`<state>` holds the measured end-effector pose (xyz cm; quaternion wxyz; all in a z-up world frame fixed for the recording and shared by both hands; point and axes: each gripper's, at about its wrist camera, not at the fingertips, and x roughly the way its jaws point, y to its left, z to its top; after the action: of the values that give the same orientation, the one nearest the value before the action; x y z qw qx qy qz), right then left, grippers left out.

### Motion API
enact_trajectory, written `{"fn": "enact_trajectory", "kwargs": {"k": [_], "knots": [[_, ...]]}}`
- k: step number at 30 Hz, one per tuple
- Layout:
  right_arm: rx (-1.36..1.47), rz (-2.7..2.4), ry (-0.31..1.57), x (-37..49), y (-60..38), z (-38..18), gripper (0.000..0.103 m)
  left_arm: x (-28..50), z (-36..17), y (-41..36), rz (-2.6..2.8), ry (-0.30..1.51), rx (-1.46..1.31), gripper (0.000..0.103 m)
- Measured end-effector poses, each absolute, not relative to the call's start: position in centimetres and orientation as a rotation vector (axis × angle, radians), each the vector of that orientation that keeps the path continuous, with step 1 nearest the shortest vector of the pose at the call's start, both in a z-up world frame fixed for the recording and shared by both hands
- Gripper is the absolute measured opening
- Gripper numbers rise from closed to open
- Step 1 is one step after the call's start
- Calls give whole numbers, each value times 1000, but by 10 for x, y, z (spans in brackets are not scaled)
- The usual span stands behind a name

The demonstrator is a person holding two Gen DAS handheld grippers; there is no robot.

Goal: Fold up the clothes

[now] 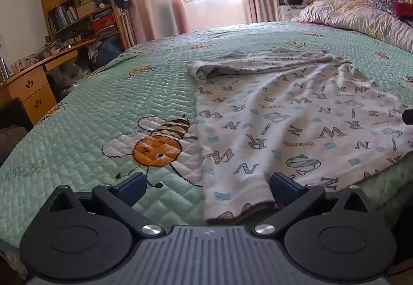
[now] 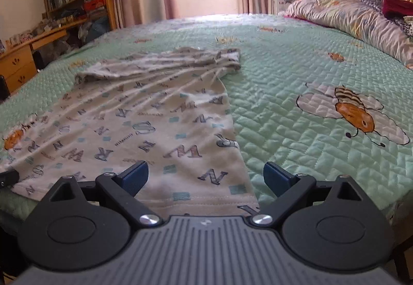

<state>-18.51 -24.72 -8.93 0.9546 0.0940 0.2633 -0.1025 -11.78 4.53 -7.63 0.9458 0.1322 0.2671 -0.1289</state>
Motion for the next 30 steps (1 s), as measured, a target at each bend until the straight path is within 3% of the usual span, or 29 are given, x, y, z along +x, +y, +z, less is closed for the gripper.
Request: {"fn": "enact_trajectory", "kwargs": {"k": [7,14,22,30], "knots": [[135,-71,519,-167,-215,-83,96,-115,-58,23,-332,443,266,102],[-25,-22,631,-151,-188,-104,96,-111,-90,1,-382,540,353,102],[41,-130,730,-195,-215,-96,96,-128,-87,47,-329,565,265,102],[70,-109,598,-179,-208,-66,96,-121,-67,35,-408,441,233,102]]}}
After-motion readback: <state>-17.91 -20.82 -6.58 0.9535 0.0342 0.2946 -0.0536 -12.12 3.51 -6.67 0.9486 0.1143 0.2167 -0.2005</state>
